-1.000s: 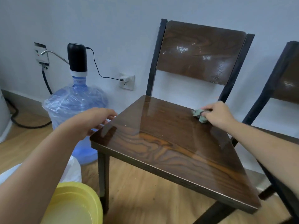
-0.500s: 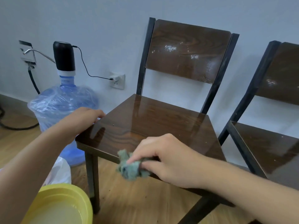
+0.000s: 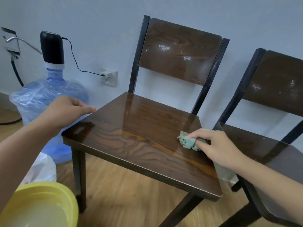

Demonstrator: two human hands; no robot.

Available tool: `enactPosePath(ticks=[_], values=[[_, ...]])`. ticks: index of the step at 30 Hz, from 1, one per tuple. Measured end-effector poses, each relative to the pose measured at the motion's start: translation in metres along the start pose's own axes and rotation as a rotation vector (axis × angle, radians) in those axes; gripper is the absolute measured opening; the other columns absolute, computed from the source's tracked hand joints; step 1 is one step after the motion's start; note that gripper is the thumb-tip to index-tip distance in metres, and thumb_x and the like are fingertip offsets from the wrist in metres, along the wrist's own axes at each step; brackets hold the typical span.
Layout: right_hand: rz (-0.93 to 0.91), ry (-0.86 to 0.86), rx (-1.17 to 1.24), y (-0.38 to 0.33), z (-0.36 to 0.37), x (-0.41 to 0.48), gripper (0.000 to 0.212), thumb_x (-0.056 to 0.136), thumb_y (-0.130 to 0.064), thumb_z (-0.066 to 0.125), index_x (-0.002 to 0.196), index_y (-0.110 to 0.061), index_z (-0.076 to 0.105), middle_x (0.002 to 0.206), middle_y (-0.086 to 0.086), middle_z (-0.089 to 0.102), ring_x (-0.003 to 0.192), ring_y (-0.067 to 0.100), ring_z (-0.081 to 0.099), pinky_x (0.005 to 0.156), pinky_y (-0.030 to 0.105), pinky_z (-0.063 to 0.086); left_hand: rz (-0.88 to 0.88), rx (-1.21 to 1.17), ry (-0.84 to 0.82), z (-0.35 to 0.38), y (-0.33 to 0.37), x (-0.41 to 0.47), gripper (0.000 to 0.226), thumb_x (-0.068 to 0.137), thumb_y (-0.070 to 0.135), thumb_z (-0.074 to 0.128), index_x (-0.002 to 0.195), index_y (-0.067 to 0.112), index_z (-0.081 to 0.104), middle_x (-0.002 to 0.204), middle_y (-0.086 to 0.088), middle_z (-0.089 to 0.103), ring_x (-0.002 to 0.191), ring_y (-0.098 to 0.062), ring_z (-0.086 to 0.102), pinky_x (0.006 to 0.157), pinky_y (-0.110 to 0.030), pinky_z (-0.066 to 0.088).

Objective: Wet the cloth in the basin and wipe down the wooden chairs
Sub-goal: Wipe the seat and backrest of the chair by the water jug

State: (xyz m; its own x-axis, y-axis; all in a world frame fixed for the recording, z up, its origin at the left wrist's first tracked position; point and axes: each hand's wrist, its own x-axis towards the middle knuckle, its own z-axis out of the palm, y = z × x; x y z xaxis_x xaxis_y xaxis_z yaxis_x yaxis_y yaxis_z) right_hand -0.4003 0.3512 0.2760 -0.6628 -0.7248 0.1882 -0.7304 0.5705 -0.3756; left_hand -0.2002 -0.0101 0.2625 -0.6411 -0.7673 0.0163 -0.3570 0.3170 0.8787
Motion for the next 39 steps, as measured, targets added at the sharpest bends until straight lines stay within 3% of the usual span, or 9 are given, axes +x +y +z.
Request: enactPosePath(ticks=[4, 7, 13, 17, 21, 24, 27, 30, 39], values=[[-0.24, -0.182, 0.092, -0.039, -0.014, -0.077, 0.048, 0.09, 0.002, 0.071, 0.105, -0.043, 0.078, 0.111, -0.022, 0.073, 0.11, 0.002, 0.067, 0.09, 0.016, 0.054, -0.044, 0.028, 0.032, -0.009, -0.018, 0.009, 0.032, 0.089, 0.041, 0.075, 0.077, 0.012, 0.066, 0.095, -0.011, 0.065, 0.094, -0.03, 0.058, 0.093, -0.049, 0.049], [-0.263, -0.332, 0.146, -0.06, -0.033, -0.093, 0.052, 0.087, 0.011, 0.071, 0.1, -0.039, 0.081, 0.108, -0.016, 0.076, 0.105, 0.008, 0.071, 0.086, 0.019, 0.055, -0.078, -0.02, 0.033, -0.008, -0.033, 0.018, 0.039, 0.091, 0.042, 0.072, 0.087, 0.002, 0.07, 0.102, -0.019, 0.068, 0.095, -0.032, 0.061, 0.086, -0.045, 0.05], [0.107, 0.12, 0.158, -0.028, -0.018, 0.041, 0.031, 0.096, -0.008, 0.064, 0.105, -0.033, 0.08, 0.102, -0.013, 0.076, 0.101, 0.006, 0.068, 0.076, 0.017, 0.055, -0.217, -0.176, 0.004, 0.005, -0.052, 0.026, 0.042, 0.102, 0.044, 0.052, 0.08, 0.01, 0.064, 0.081, -0.008, 0.062, 0.064, -0.023, 0.054, 0.058, -0.029, 0.04], [0.276, 0.306, 0.129, 0.016, 0.018, 0.123, 0.026, 0.097, -0.003, 0.06, 0.112, -0.014, 0.078, 0.116, 0.01, 0.073, 0.111, 0.024, 0.065, 0.091, 0.026, 0.049, -0.294, -0.198, -0.063, 0.01, -0.056, 0.028, 0.047, 0.101, 0.052, 0.046, 0.081, 0.013, 0.063, 0.071, -0.009, 0.06, 0.058, -0.023, 0.052, 0.056, -0.029, 0.037], [0.261, 0.306, 0.039, 0.016, 0.036, 0.131, 0.033, 0.1, 0.001, 0.052, 0.115, -0.014, 0.077, 0.125, 0.014, 0.071, 0.093, 0.02, 0.061, 0.081, 0.024, 0.049, -0.281, -0.221, -0.109, 0.005, -0.056, 0.031, 0.046, 0.098, 0.055, 0.049, 0.083, 0.015, 0.066, 0.081, -0.009, 0.065, 0.073, -0.026, 0.057, 0.068, -0.035, 0.042], [0.129, 0.223, 0.031, -0.007, 0.041, 0.106, 0.034, 0.1, -0.006, 0.057, 0.117, -0.027, 0.077, 0.128, 0.004, 0.071, 0.074, 0.002, 0.054, 0.065, 0.015, 0.044, -0.265, -0.286, -0.152, -0.002, -0.058, 0.032, 0.046, 0.099, 0.051, 0.05, 0.087, 0.013, 0.071, 0.085, -0.008, 0.067, 0.074, -0.024, 0.058, 0.064, -0.034, 0.044], [-0.002, 0.117, 0.028, -0.043, 0.041, 0.062, 0.034, 0.099, -0.011, 0.06, 0.118, -0.035, 0.075, 0.13, -0.009, 0.07, 0.11, 0.001, 0.058, 0.098, 0.021, 0.048, -0.269, -0.42, -0.196, -0.008, -0.059, 0.027, 0.042, 0.098, 0.047, 0.053, 0.098, 0.01, 0.072, 0.091, -0.009, 0.071, 0.075, -0.024, 0.063, 0.062, -0.035, 0.047], [-0.13, 0.047, 0.076, -0.075, 0.042, 0.013, 0.034, 0.098, -0.013, 0.064, 0.118, -0.039, 0.075, 0.119, -0.022, 0.07, 0.105, -0.012, 0.058, 0.088, 0.0, 0.043, -0.265, -0.52, -0.254, -0.013, -0.063, 0.025, 0.041, 0.094, 0.047, 0.056, 0.103, 0.01, 0.073, 0.099, -0.011, 0.073, 0.082, -0.028, 0.068, 0.067, -0.039, 0.051], [-0.305, -0.469, 0.323, -0.137, 0.013, -0.027, 0.032, 0.095, -0.007, 0.068, 0.111, -0.032, 0.079, 0.106, -0.017, 0.077, 0.103, -0.001, 0.07, 0.087, 0.018, 0.057, -0.242, -0.606, -0.181, -0.006, -0.06, 0.019, 0.033, 0.093, 0.039, 0.057, 0.098, 0.01, 0.07, 0.097, -0.009, 0.067, 0.077, -0.024, 0.064, 0.066, -0.035, 0.048]])
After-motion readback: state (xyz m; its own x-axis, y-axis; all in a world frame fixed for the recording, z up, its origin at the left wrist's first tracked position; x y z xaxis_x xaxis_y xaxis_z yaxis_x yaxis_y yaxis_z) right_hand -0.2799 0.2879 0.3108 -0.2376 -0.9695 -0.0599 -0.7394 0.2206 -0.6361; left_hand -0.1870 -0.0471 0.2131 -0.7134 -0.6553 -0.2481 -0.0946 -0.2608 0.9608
